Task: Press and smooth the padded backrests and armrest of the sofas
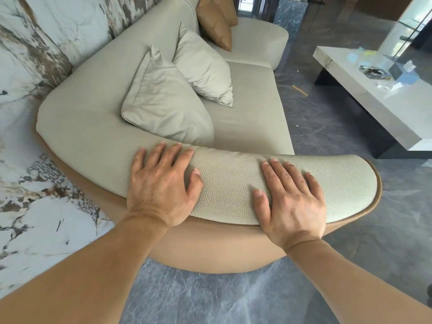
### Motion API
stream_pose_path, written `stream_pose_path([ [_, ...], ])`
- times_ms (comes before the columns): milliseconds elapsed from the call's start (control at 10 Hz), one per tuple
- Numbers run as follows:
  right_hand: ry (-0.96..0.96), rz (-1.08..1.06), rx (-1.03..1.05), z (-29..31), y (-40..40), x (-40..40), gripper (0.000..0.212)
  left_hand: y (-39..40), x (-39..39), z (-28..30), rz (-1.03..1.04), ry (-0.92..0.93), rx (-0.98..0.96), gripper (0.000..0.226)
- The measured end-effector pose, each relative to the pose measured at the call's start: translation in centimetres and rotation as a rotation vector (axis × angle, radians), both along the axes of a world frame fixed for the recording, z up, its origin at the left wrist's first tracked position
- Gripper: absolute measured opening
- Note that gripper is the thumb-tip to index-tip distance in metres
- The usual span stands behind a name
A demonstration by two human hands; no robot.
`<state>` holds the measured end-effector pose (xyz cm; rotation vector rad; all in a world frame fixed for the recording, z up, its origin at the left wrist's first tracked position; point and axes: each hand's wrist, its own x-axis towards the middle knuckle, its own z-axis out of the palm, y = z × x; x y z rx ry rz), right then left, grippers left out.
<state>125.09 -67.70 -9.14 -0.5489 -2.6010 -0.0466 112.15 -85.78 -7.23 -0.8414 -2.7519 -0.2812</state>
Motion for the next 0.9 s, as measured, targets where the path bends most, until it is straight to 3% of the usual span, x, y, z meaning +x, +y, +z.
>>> stream_pose_path([
  [400, -0.056, -0.008, -0.020, 0.1, 0.0, 0.2, 0.063, -0.1, -0.1, -0.5, -0.006, 0.005, 0.028, 0.058],
  [700, -0.493, -0.042, -0.183, 2.3, 0.0, -0.1, 0.076, 0.4, -0.7, 1.0, -0.014, -0.242, -0.248, 0.065],
  [900, -0.582, -0.100, -0.242, 7.1, 0.3, 0.4, 0.077, -0.6, 0.1, 4.8, -0.041, -0.394, -0.272, 0.066],
])
